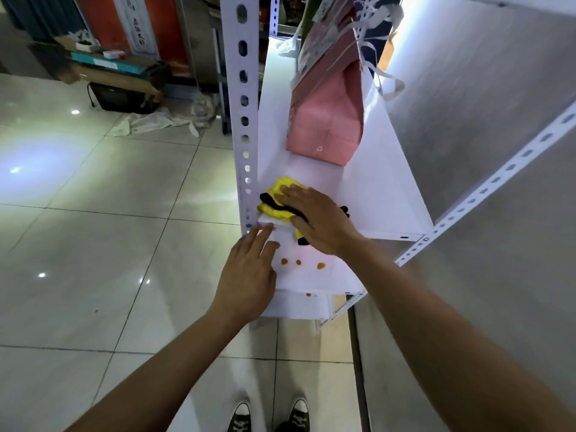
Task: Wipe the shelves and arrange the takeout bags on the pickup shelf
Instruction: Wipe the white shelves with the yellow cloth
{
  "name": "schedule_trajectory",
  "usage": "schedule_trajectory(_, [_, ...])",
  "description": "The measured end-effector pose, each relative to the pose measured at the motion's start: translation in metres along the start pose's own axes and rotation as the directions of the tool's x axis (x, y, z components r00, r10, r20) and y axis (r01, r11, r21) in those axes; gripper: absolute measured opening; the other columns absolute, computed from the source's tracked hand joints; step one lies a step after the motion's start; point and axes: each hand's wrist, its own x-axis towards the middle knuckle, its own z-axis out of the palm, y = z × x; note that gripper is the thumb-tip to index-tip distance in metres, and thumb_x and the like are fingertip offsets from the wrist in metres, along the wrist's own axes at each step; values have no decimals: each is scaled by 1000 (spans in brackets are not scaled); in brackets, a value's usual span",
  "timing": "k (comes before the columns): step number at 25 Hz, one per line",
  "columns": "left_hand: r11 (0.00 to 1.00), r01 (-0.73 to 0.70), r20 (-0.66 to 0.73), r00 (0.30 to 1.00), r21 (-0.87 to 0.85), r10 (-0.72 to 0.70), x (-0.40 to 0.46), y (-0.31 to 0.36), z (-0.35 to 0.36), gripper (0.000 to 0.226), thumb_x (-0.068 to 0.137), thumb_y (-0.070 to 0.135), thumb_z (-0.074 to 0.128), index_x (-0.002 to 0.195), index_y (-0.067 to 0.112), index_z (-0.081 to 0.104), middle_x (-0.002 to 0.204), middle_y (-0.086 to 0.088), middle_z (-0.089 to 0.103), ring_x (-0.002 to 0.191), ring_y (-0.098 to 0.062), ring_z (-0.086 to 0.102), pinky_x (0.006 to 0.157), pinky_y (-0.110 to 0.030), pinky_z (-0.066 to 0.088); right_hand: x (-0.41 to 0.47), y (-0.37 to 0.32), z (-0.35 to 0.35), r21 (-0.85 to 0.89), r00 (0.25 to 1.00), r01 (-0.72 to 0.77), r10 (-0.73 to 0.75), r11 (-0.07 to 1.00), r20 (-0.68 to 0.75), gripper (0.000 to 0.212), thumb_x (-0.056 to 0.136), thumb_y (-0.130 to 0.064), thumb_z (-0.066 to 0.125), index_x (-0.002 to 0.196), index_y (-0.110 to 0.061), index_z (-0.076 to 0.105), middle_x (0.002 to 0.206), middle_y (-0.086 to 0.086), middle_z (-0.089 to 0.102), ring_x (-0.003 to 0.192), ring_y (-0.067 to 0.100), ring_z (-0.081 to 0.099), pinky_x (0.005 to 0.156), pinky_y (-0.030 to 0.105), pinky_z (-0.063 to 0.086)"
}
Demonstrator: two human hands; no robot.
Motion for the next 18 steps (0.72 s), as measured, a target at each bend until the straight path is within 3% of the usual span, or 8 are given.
schedule_trajectory(4, [999, 34, 46, 998, -5, -33, -12, -9, 9, 46, 90, 4, 49, 136, 4, 54, 157, -17, 35, 147, -38, 29, 114, -47, 31, -51, -2, 11, -63, 966, -190, 174, 980, -193, 55, 98, -30, 56, 152, -24, 46, 161, -4, 40, 150, 15, 34, 122, 42, 26])
schedule_trajectory(7, [1000, 12, 73, 997, -19, -11, -21, -10, 19, 45, 92, 6, 49, 136, 7, 55, 157, -16, 37, 148, -37, 29, 115, -47, 30, -75, 6, 11, -123, 964, -209, 183, 970, -194, 73, 88, -17, 68, 155, -22, 41, 163, -2, 35, 152, 18, 30, 122, 45, 27])
schedule_trajectory(10, [996, 21, 69, 997, -85, -15, -35, -5, 35, 44, 90, 4, 52, 134, 5, 57, 155, -17, 41, 147, -38, 30, 114, -48, 32, -76, 6, 9, -9, 924, -239, 225, 971, -308, 65, 85, 2, 70, 146, -13, 53, 154, 7, 49, 146, 26, 42, 115, 51, 35])
schedule_trajectory(14, [993, 57, 93, 995, -100, -48, -54, 2, 60, 43, 86, 3, 56, 129, 4, 59, 152, -16, 44, 145, -39, 34, 113, -50, 34, -99, -9, 28, 166, 829, -265, 312, 950, -464, 54, 89, 6, 62, 140, -12, 61, 148, 8, 55, 141, 26, 47, 114, 50, 38])
schedule_trajectory(18, [987, 141, 110, 985, -75, -132, -60, 14, 89, 53, 88, 6, 54, 141, 5, 51, 155, -15, 41, 144, -39, 35, 113, -49, 34, -143, -2, 55, 345, 801, -242, 387, 907, -457, 62, 85, 8, 58, 142, -17, 59, 152, -1, 50, 142, 18, 42, 109, 49, 44])
